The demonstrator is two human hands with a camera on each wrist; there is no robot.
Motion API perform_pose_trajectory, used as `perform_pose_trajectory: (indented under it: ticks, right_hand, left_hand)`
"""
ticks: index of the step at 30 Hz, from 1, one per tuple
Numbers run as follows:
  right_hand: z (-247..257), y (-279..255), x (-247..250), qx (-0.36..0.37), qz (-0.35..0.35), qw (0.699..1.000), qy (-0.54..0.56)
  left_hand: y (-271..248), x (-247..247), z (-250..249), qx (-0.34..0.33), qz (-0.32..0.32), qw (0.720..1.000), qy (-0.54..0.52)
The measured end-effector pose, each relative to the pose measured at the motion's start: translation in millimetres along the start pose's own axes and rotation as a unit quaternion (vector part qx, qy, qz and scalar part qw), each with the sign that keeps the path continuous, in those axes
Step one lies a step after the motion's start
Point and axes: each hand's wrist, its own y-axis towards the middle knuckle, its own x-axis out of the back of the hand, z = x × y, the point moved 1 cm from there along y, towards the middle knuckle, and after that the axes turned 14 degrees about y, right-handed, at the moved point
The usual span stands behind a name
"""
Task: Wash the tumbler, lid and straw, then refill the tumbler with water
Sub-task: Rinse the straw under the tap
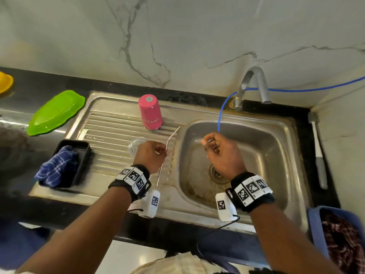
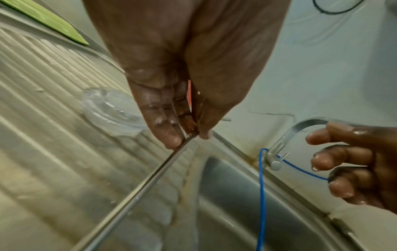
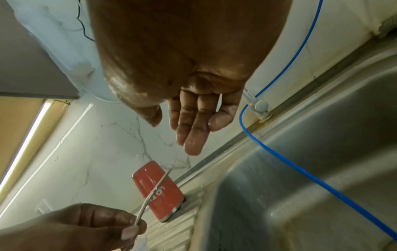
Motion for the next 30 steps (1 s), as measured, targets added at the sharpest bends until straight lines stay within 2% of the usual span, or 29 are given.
perform_pose_trajectory:
  ticks: [8, 14, 19, 30]
  right_hand:
    - [-18.4, -1.0, -33.1, -0.014, 0.046, 0.991, -0.122]
    - [-27.5, -5.4, -37.9, -0.037, 0.03, 0.991, -0.126]
    - [-30.3, -10.1, -45.6, -0.057, 0.035, 0.989, -0.132]
    - [-32.6, -7.8, -51.0, -0.064, 0.046, 0.988, -0.135]
  left_hand:
    - [4.9, -14.6, 33.9, 0.083, 0.028, 0.996, 0.0]
    - [6.8, -23.0, 31.0, 0.096, 0.008, 0.995, 0.005]
    - [6.2, -26.1, 32.2, 0.119, 0.019, 0.993, 0.016]
    - [6.4, -24.9, 36.7, 0.126, 0.011, 0.992, 0.027]
